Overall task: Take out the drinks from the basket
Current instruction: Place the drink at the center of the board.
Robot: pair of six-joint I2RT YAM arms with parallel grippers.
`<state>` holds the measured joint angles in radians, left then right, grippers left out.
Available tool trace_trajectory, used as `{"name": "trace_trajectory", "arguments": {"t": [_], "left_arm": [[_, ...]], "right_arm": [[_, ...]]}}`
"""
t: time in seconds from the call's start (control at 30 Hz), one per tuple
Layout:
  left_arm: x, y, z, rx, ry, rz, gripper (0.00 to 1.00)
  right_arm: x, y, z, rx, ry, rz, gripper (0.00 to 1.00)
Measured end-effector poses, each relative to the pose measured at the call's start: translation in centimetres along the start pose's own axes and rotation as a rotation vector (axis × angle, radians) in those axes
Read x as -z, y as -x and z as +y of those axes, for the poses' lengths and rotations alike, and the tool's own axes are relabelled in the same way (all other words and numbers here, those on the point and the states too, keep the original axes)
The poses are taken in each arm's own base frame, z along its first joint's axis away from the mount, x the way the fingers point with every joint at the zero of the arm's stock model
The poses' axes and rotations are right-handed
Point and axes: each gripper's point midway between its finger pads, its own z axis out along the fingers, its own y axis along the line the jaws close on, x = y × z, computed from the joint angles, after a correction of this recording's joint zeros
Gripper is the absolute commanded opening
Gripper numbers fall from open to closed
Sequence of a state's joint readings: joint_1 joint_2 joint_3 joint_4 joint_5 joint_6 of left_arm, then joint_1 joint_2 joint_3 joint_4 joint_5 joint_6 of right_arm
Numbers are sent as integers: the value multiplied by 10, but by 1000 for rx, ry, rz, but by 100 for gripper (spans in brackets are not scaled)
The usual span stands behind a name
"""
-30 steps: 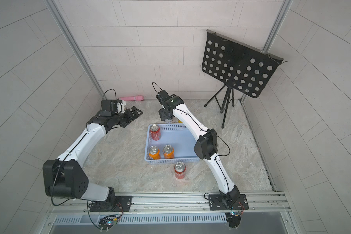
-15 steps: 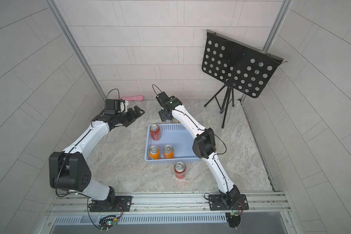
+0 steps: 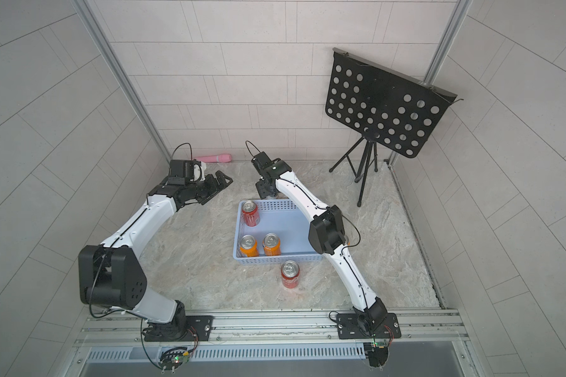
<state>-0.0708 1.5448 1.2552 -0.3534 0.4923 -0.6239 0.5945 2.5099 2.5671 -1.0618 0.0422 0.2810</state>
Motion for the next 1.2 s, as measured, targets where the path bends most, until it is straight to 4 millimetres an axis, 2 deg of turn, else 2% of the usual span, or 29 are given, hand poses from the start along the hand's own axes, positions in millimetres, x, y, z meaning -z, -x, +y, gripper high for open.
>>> {"name": "trace_trajectory", "arguments": {"t": [0.27, 0.43, 0.63, 0.9, 1.2], "left_arm": [[0, -1, 0, -4, 1, 2, 100], [0, -1, 0, -7, 0, 3, 100], [0, -1, 0, -10, 0, 3, 100], [-1, -2, 0, -8, -4, 11, 100], [-2, -5, 4, -5, 7, 16, 100]], "right_arm": [[-12, -6, -3, -14, -4, 21, 34], [-14, -8, -2, -16, 2, 27, 57], [-14, -8, 1, -19, 22, 27, 71], [-8, -5, 3, -24, 43, 21, 84], [4, 1, 3, -26, 53, -1, 86]]}}
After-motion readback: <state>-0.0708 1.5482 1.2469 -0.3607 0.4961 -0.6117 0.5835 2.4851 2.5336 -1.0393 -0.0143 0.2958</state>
